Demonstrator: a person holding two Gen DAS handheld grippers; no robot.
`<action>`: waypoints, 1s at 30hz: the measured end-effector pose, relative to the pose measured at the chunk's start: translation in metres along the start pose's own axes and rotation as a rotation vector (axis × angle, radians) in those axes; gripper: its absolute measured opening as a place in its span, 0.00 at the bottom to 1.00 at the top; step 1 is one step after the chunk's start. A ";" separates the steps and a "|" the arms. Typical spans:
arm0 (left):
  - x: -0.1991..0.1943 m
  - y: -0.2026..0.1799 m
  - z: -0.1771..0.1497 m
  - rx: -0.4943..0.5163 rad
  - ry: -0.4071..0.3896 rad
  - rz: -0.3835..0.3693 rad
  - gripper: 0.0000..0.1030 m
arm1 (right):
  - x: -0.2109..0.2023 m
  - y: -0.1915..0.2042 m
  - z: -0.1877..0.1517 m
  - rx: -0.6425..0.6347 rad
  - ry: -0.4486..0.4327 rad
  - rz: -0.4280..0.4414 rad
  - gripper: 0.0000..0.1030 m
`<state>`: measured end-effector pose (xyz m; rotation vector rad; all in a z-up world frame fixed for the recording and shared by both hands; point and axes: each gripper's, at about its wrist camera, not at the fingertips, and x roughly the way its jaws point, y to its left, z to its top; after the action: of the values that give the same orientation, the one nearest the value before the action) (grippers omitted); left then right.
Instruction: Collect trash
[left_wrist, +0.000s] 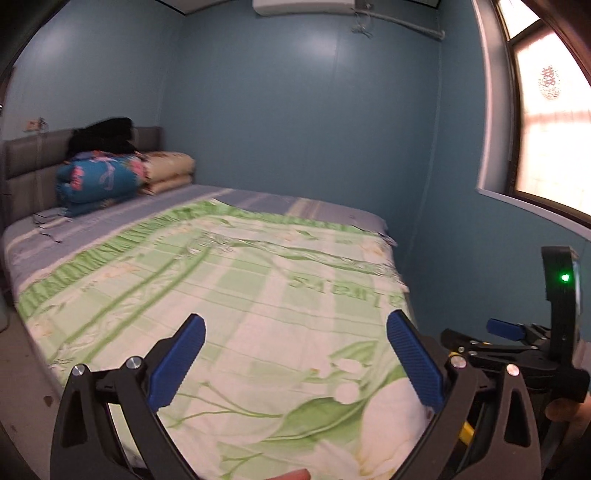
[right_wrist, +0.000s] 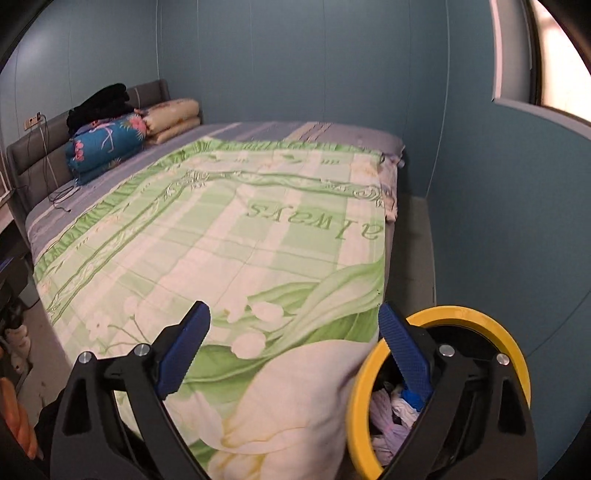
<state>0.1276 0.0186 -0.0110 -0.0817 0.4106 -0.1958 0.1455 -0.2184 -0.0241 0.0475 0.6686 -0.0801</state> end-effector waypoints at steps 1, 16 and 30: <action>-0.006 0.004 -0.004 -0.001 -0.010 0.030 0.92 | -0.001 0.004 -0.003 0.001 -0.014 -0.006 0.86; -0.062 0.015 -0.041 -0.077 -0.034 0.144 0.92 | -0.043 0.018 -0.034 0.061 -0.195 -0.082 0.91; -0.070 0.009 -0.058 -0.077 -0.015 0.163 0.92 | -0.056 0.021 -0.044 0.095 -0.247 -0.065 0.92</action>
<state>0.0426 0.0391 -0.0379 -0.1245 0.4083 -0.0190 0.0769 -0.1913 -0.0234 0.1059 0.4190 -0.1775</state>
